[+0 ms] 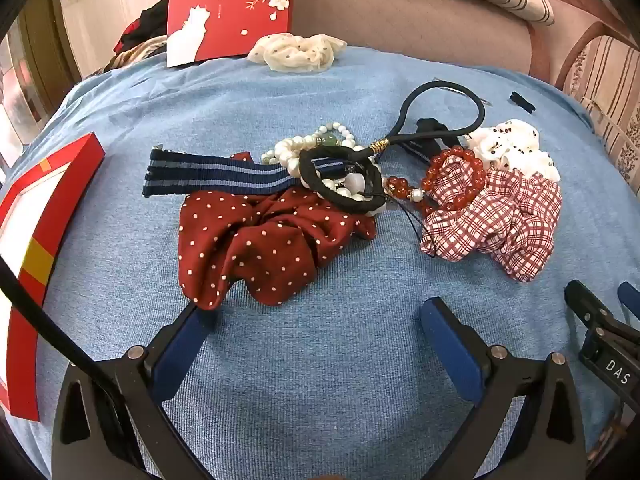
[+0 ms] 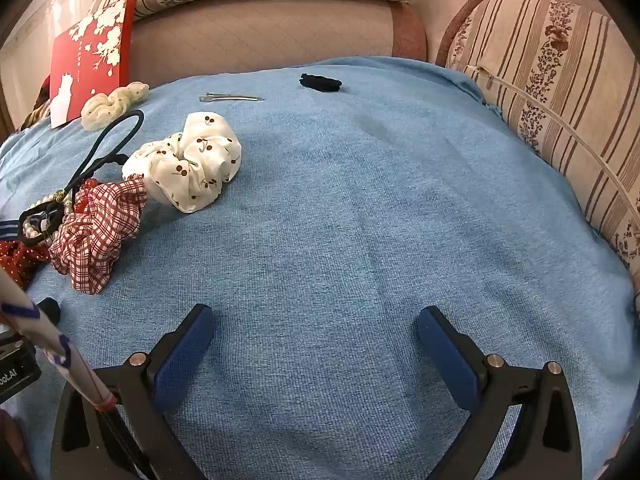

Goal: Organize jewelry
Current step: 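Move both tools toward the pile of scrunchies and jewelry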

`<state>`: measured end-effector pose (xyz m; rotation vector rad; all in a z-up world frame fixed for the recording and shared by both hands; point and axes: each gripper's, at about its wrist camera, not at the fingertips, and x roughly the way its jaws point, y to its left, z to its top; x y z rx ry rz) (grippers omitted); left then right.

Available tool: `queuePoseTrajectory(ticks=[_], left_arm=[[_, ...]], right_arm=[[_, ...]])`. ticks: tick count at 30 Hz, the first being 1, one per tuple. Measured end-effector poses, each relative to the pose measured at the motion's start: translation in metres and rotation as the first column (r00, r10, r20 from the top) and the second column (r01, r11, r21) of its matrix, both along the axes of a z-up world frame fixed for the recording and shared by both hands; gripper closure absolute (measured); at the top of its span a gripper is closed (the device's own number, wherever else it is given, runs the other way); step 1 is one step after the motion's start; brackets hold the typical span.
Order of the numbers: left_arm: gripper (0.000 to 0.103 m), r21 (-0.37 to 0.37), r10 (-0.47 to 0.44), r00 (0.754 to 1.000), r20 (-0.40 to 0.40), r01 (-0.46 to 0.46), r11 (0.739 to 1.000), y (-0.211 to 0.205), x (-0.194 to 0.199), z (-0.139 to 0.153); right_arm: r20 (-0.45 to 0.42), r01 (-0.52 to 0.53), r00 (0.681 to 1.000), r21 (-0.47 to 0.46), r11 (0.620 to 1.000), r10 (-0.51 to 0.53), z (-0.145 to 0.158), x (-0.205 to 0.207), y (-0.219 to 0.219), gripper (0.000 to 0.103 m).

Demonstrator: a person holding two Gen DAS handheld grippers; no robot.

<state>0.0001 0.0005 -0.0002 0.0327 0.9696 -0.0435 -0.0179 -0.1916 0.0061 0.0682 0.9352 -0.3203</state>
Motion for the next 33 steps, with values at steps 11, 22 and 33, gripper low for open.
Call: queuePoseTrajectory(ticks=[11, 22, 33], left_arm=[[0.0, 0.044, 0.011, 0.999, -0.032, -0.01, 0.999, 0.001, 0.004, 0.004], [0.0, -0.009, 0.056, 0.998, -0.012, -0.056, 0.998, 0.05, -0.055, 0.041], [0.0, -0.003, 0.152, 0.986, 0.074, -0.153, 0.988, 0.111, -0.115, 0.078]], right_arm=[[-0.027, -0.008, 1.0, 0.029, 1.0, 0.008, 0.0, 0.005, -0.006, 0.0], [-0.058, 0.011, 0.998, 0.052, 0.999, -0.008, 0.0, 0.005, -0.005, 0.0], [-0.085, 0.04, 0.996, 0.034, 0.999, -0.037, 0.024, -0.008, 0.0, 0.017]])
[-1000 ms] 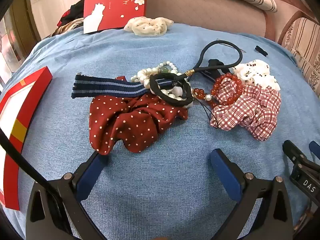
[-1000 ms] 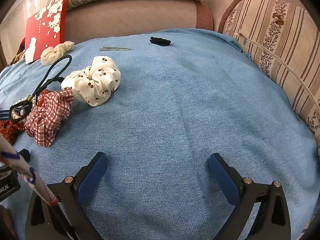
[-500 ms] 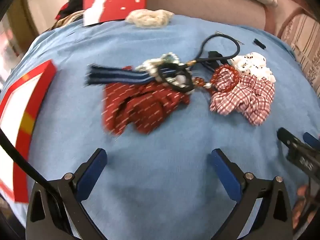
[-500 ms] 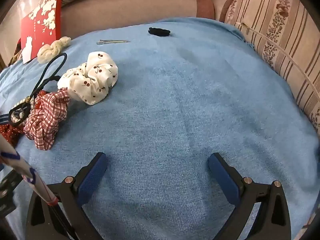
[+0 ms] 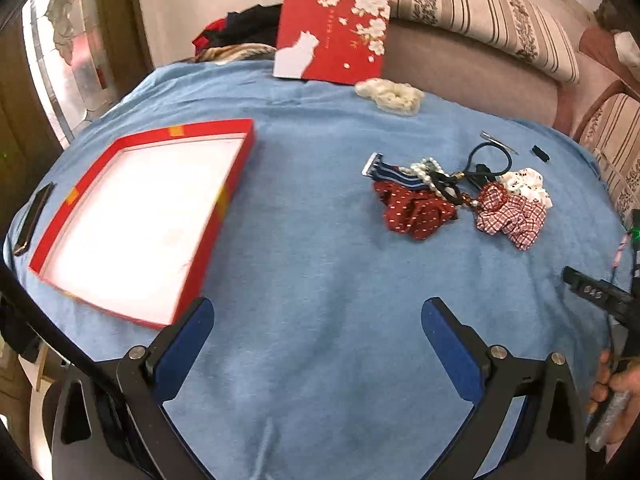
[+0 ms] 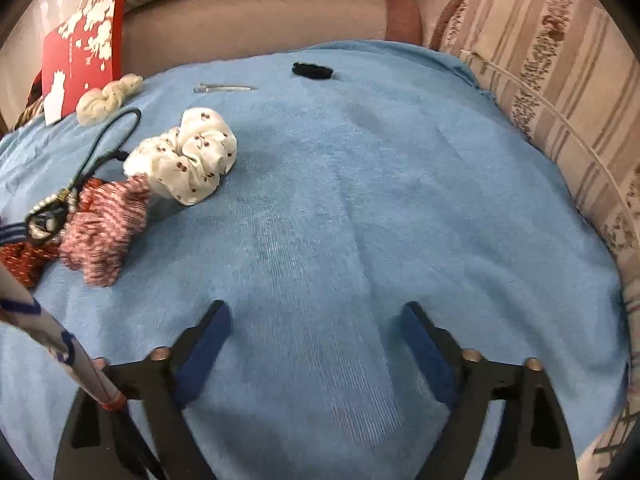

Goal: Organize jewelry
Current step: 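Move both tools toward the pile of scrunchies and jewelry, then grasp the red polka-dot scrunchie with the left tool while the right tool grasps the plaid scrunchie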

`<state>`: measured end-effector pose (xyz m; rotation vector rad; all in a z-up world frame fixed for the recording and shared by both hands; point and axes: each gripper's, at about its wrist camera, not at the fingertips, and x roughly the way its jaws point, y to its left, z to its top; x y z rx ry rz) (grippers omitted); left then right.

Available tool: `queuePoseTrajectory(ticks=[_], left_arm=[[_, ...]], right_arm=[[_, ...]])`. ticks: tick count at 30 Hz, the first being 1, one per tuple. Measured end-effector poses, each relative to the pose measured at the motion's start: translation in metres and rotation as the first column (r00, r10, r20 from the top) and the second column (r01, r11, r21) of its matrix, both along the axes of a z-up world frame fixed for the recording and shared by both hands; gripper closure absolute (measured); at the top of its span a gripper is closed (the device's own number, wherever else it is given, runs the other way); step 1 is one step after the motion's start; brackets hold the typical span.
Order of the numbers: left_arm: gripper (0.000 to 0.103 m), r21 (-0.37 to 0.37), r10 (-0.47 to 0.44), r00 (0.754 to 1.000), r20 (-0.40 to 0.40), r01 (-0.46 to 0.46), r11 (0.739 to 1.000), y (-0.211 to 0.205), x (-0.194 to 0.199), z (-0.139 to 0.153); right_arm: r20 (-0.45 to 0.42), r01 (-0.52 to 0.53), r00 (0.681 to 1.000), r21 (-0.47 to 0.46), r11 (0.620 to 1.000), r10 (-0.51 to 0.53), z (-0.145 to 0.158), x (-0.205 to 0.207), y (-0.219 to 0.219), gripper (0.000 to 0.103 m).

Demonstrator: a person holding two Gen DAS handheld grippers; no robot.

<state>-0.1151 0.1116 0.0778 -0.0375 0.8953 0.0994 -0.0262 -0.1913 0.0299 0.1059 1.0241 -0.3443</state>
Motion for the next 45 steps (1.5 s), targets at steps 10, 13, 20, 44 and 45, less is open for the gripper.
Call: queuePoseTrajectory(ticks=[10, 13, 20, 44, 45], left_arm=[[0.0, 0.012, -0.02, 1.0, 0.003, 0.02, 1.0, -0.001, -0.01, 0.001], [0.0, 0.019, -0.039, 0.999, 0.007, 0.039, 0.999, -0.004, -0.011, 0.002], [0.0, -0.002, -0.07, 0.997, -0.016, 0.07, 0.998, -0.003, 0.012, 0.001], [0.016, -0.25, -0.253, 0.964, -0.078, 0.227, 0.941, -0.024, 0.122, -0.018], [0.016, -0.259, -0.263, 0.96, -0.091, 0.233, 0.938, -0.028, 0.129, -0.023]], right_arm=[[0.225, -0.13, 0.963, -0.087, 0.988, 0.147, 0.07, -0.033, 0.044, 0.006], [0.221, -0.177, 0.958, -0.053, 0.983, 0.184, 0.067, -0.028, 0.054, 0.009], [0.162, -0.189, 0.967, -0.052, 0.981, 0.195, 0.056, -0.016, 0.067, 0.012], [0.128, -0.209, 0.975, 0.281, 0.937, 0.18, 0.012, 0.036, 0.047, 0.032], [0.126, -0.206, 0.976, 0.288, 0.935, 0.176, 0.011, 0.038, 0.046, 0.036]])
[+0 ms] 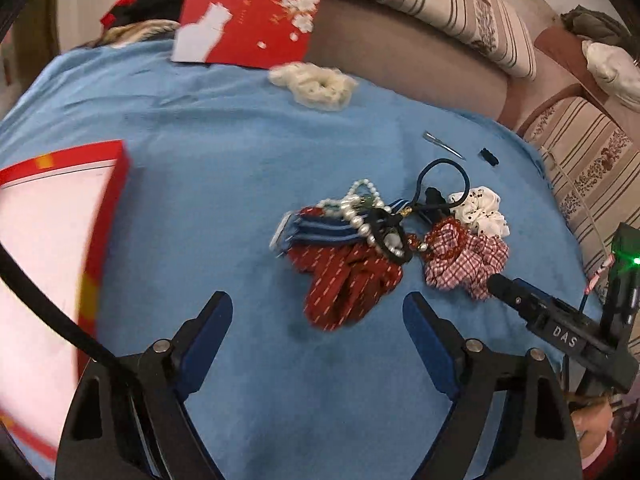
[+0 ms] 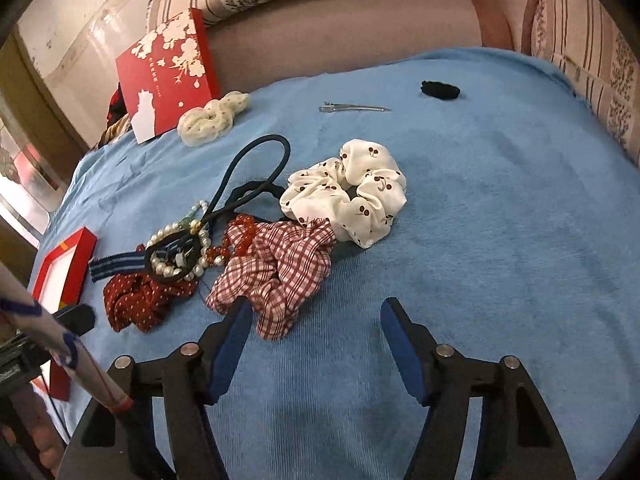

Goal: Organize jewelry
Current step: 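Grasp the red polka-dot scrunchie with the left tool while the right tool grasps the plaid scrunchie, then carry both scrunchies over the red-rimmed white box lid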

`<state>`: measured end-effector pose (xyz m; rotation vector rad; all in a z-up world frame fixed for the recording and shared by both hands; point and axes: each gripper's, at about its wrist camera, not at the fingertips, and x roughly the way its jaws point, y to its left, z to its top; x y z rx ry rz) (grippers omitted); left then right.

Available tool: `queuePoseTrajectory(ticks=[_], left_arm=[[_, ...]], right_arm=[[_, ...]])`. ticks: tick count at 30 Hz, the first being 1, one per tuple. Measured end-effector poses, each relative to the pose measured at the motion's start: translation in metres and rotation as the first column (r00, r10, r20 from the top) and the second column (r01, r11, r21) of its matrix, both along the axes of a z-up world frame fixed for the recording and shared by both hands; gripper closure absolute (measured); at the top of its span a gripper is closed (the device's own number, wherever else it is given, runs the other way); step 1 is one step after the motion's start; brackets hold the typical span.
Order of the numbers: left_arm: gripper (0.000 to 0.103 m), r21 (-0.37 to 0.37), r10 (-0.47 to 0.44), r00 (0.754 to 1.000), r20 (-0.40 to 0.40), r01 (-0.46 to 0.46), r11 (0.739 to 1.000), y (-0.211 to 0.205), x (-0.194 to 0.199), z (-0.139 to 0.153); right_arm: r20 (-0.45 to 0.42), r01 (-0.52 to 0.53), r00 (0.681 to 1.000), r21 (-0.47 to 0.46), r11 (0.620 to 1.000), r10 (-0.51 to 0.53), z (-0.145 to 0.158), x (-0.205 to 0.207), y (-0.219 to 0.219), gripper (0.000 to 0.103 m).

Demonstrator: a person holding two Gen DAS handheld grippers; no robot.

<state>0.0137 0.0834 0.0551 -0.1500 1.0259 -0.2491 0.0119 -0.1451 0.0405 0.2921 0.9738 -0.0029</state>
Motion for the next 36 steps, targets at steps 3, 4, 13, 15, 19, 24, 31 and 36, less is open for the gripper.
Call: queuePoseTrajectory(ticks=[3, 4, 13, 15, 19, 24, 31, 36], left_arm=[[0.031, -0.026, -0.01, 0.998, -0.064, 0.008, 1.0, -0.01, 0.018, -0.017], [0.057, -0.036, -0.011, 0.996, -0.094, 0.008, 0.999, -0.01, 0.023, -0.023], [0.096, -0.132, 0.009, 0.992, -0.125, -0.026, 0.991, 0.0, -0.002, -0.006], [0.096, -0.146, 0.004, 0.994, -0.111, -0.021, 0.989, 0.006, -0.017, 0.005], [0.096, -0.137, 0.017, 0.997, -0.069, -0.027, 0.99, 0.028, -0.058, 0.027], [0.096, -0.093, 0.045, 0.999, -0.002, -0.045, 0.995, 0.048, -0.095, 0.047], [0.096, -0.018, 0.091, 0.989, 0.121, -0.089, 0.996, 0.091, -0.128, 0.084], [0.096, 0.037, 0.187, 0.968, 0.168, -0.196, 0.98, 0.136, -0.113, 0.096]], right_arm=[[-0.014, 0.005, 1.0, 0.038, 0.999, -0.005, -0.005, 0.007, -0.003, 0.051], [-0.018, 0.01, 1.0, 0.051, 0.999, -0.01, -0.007, 0.01, -0.004, 0.053], [-0.007, -0.012, 1.0, 0.121, 0.993, 0.013, 0.01, 0.003, 0.001, 0.094], [0.009, -0.028, 1.0, 0.121, 0.992, 0.027, 0.018, -0.01, 0.002, 0.094], [0.031, -0.052, 0.998, 0.115, 0.992, 0.049, 0.034, -0.045, 0.006, 0.094], [0.051, -0.06, 0.997, 0.116, 0.991, 0.055, 0.049, -0.076, 0.01, 0.094], [0.109, -0.154, 0.983, 0.081, 0.985, 0.144, 0.086, -0.092, 0.046, 0.094], [0.122, -0.241, 0.965, 0.081, 0.967, 0.231, 0.099, -0.08, 0.089, 0.094]])
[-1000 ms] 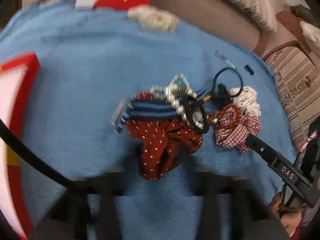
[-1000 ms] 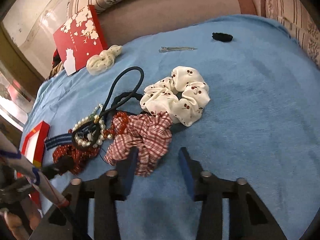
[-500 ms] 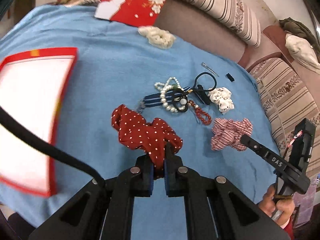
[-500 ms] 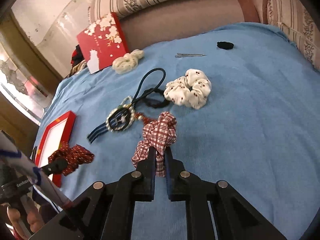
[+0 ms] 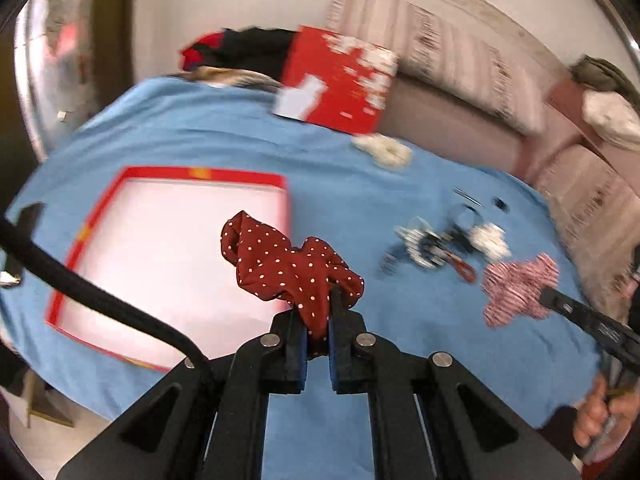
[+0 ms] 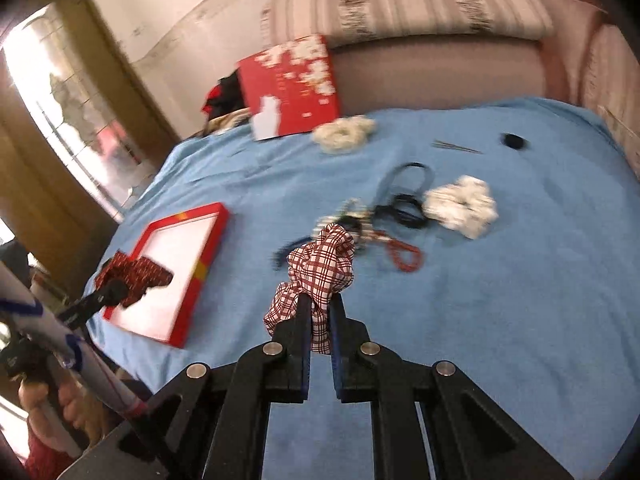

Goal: Organize jewelry
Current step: 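Carry both scrunchies over the red-rimmed white box lid, then open both tools to drop the scrunchies into the box lid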

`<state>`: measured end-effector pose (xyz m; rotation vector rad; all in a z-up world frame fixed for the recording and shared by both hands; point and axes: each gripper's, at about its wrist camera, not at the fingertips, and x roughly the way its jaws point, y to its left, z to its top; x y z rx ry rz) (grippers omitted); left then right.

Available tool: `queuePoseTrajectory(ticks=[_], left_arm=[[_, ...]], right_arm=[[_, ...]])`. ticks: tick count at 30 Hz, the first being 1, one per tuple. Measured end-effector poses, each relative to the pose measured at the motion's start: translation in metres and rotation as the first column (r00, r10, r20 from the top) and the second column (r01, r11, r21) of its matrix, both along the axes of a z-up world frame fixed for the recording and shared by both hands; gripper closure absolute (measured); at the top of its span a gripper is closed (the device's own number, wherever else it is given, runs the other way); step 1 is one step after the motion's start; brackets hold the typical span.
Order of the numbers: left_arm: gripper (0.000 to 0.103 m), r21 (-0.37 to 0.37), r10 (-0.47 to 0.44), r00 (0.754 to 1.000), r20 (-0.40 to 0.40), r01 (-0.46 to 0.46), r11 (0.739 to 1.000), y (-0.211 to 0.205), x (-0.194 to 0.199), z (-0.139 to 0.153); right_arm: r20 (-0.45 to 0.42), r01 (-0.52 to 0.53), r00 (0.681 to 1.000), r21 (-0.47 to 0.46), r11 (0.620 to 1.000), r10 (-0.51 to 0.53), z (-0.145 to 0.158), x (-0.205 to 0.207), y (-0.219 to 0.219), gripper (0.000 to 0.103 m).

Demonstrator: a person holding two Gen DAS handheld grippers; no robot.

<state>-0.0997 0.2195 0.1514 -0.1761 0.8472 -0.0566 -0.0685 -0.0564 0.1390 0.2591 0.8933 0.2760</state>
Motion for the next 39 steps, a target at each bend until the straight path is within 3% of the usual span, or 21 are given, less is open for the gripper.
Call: queuePoseTrajectory(ticks=[9, 19, 24, 30, 33, 34, 37, 39], left_arm=[[0.096, 0.017, 0.18, 0.984, -0.006, -0.18, 0.984, 0.096, 0.06, -0.015], [0.096, 0.041, 0.316, 0.947, -0.051, -0.314, 0.948, 0.167, 0.142, -0.054], [0.096, 0.036, 0.363, 0.928, -0.085, -0.362, 0.932, 0.195, 0.158, -0.074], [0.095, 0.011, 0.396, 0.911, -0.118, -0.398, 0.917, 0.214, 0.165, -0.088], [0.091, 0.005, 0.406, 0.907, -0.111, -0.408, 0.913, 0.215, 0.162, -0.087], [0.086, 0.007, 0.409, 0.906, -0.107, -0.41, 0.912, 0.215, 0.162, -0.086], [0.073, 0.014, 0.417, 0.905, -0.086, -0.418, 0.908, 0.213, 0.157, -0.081], [0.07, 0.014, 0.419, 0.905, -0.071, -0.419, 0.908, 0.211, 0.153, -0.075]], right_arm=[[-0.002, -0.194, 0.981, 0.002, 0.981, 0.194, 0.008, 0.055, 0.117, 0.094], [-0.043, -0.298, 0.954, 0.001, 0.955, 0.297, -0.027, 0.149, 0.238, 0.094], [-0.073, -0.311, 0.948, -0.017, 0.95, 0.309, -0.053, 0.187, 0.259, 0.094], [-0.093, -0.319, 0.946, -0.094, 0.943, 0.311, -0.074, 0.204, 0.276, 0.094], [-0.091, -0.311, 0.949, -0.125, 0.942, 0.301, -0.077, 0.205, 0.278, 0.091], [-0.09, -0.303, 0.952, -0.137, 0.943, 0.292, -0.078, 0.204, 0.277, 0.091], [-0.094, -0.293, 0.955, -0.145, 0.945, 0.282, -0.076, 0.203, 0.276, 0.075], [-0.083, -0.285, 0.958, -0.152, 0.946, 0.275, -0.071, 0.199, 0.273, 0.056]])
